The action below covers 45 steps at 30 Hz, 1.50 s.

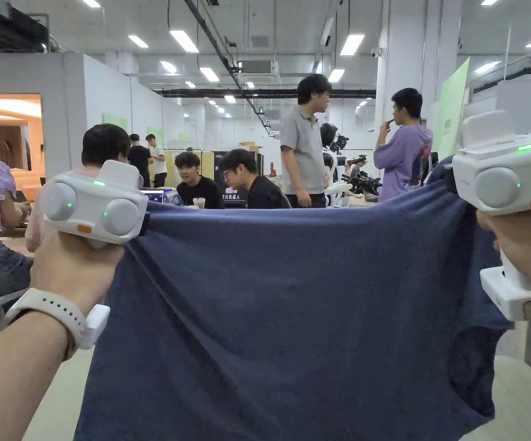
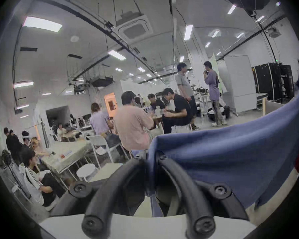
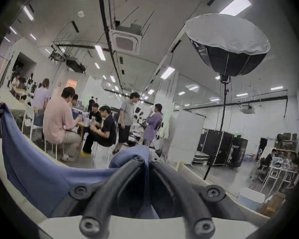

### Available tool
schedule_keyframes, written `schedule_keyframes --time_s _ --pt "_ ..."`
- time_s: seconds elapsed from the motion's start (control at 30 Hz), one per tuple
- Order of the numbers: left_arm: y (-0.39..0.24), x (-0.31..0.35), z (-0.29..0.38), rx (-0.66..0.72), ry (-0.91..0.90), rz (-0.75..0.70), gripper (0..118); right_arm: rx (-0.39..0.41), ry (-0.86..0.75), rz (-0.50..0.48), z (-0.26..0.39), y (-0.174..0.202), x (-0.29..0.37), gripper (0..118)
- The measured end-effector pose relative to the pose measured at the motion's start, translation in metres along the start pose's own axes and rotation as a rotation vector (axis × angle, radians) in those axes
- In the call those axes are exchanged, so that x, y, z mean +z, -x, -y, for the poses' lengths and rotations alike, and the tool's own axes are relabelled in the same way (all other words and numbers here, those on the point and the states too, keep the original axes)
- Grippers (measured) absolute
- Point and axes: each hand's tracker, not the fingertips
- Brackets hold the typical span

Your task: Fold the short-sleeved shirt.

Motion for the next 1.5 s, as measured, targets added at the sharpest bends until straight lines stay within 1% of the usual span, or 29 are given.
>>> schedule_keyframes --time_s 0.13,0.27,0.4,0.5,0.57,0.67,0.83,0.93,1.0,1.07,1.13,1.17,1.27,1.33,1.4,1.43,1.47,1.5 --pt "0.006 -0.009 -0.013 0.016 -0.023 -0.013 7 -0.037 -0.042 0.008 -0.014 -0.004 -0.017 1" --pt "0.006 -0.016 -0.005 0.034 -0.019 -0.011 7 -0.032 -0.047 0.006 -0.011 -0.001 -0.019 1" --pt "-0.008 -0.02 0.039 0.046 0.06 0.026 7 -0.009 0.001 -0.007 0.031 0.01 -0.018 1" --pt "-0.021 -0.027 0.083 0.046 0.113 0.037 7 -0.016 0.082 -0.027 0.079 0.017 -0.011 1" --pt "-0.025 -0.024 0.107 0.063 0.154 0.067 7 -0.029 0.085 -0.035 0.1 0.014 -0.002 1" --pt "-0.025 -0.008 0.135 0.088 0.193 0.105 7 -0.055 0.115 -0.069 0.119 0.007 0.025 1" --pt "-0.021 0.05 0.181 0.106 0.225 0.159 7 -0.07 0.204 -0.095 0.158 0.004 0.084 1" --pt "-0.017 0.087 0.216 0.11 0.26 0.207 7 -0.056 0.266 -0.104 0.19 0.004 0.118 1" --pt "-0.017 0.112 0.248 0.111 0.295 0.217 7 -0.043 0.329 -0.128 0.218 0.008 0.146 1" --pt "-0.014 0.129 0.281 0.098 0.334 0.229 7 -0.009 0.385 -0.147 0.249 0.013 0.169 1" --pt "-0.01 0.151 0.317 0.114 0.389 0.245 7 0.041 0.457 -0.183 0.287 0.022 0.199 1" --pt "-0.008 0.157 0.331 0.104 0.418 0.259 7 0.04 0.484 -0.194 0.303 0.024 0.209 1" --pt "-0.004 0.178 0.381 0.108 0.51 0.272 7 0.0 0.611 -0.236 0.358 0.033 0.247 1" --pt "-0.002 0.188 0.413 0.143 0.566 0.285 7 -0.034 0.703 -0.255 0.394 0.038 0.266 1" --pt "-0.002 0.193 0.435 0.178 0.578 0.31 8 -0.076 0.781 -0.263 0.421 0.042 0.281 1" --pt "-0.002 0.197 0.443 0.181 0.577 0.308 11 -0.096 0.805 -0.274 0.429 0.042 0.284 1" --pt "-0.003 0.2 0.446 0.183 0.574 0.301 21 -0.124 0.802 -0.293 0.432 0.042 0.287 2" --pt "-0.003 0.204 0.444 0.17 0.558 0.281 46 -0.139 0.792 -0.307 0.433 0.04 0.29 12"
